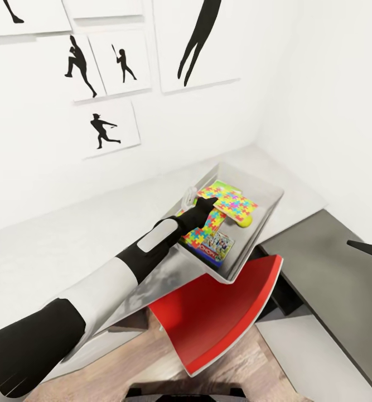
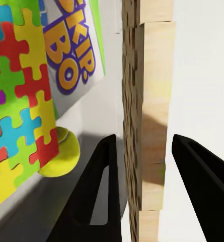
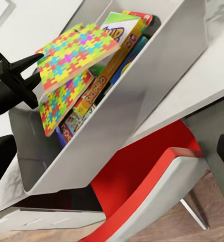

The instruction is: Put all the toys in the child's room - the three board games (two on the bed and one on the table), the two jigsaw puzzles on the table, and the tennis ball on the table - inside the toy box on the table in the child's room.

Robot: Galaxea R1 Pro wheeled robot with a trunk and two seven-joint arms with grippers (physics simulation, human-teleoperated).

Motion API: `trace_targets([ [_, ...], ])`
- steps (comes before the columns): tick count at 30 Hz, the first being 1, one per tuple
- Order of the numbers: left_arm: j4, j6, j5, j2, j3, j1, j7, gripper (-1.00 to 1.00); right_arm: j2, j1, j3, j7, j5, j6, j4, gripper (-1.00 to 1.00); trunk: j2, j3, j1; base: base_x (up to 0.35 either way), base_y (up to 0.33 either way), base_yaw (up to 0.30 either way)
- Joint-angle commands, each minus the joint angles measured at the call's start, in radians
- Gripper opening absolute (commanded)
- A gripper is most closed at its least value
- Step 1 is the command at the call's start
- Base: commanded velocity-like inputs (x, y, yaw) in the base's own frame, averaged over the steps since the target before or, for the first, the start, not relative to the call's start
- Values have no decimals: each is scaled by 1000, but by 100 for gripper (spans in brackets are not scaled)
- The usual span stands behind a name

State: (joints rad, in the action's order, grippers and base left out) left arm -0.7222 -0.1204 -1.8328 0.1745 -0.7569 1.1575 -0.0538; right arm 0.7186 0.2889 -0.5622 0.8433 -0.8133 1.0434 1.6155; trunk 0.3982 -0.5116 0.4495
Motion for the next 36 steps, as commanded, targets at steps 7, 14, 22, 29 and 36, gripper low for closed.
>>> trace_targets([
  [7,0,15,-5,0,-2,2,-5,-100,0,0,-1,7,5,4,0,100,2,-13,0,0,0,0],
  [14,0,20,0,0,-2,2,-5,-100,-1,0,-1,8,4,4,0,100,2,-24,0,0,0,0],
  [22,0,21,2,0,-2,4,-4,-100,-1,-1,-1,9,3,4,0,100,2,-37,0,0,0,0],
  [29,0,21,1,0,-1,4,-4,-100,-1,-1,-1,9,3,4,0,100,2,-49,0,0,0,0],
  [36,0,20,-7,0,0,3,-4,-100,-1,-1,-1,10,3,4,0,100,2,-60,0,0,0,0],
])
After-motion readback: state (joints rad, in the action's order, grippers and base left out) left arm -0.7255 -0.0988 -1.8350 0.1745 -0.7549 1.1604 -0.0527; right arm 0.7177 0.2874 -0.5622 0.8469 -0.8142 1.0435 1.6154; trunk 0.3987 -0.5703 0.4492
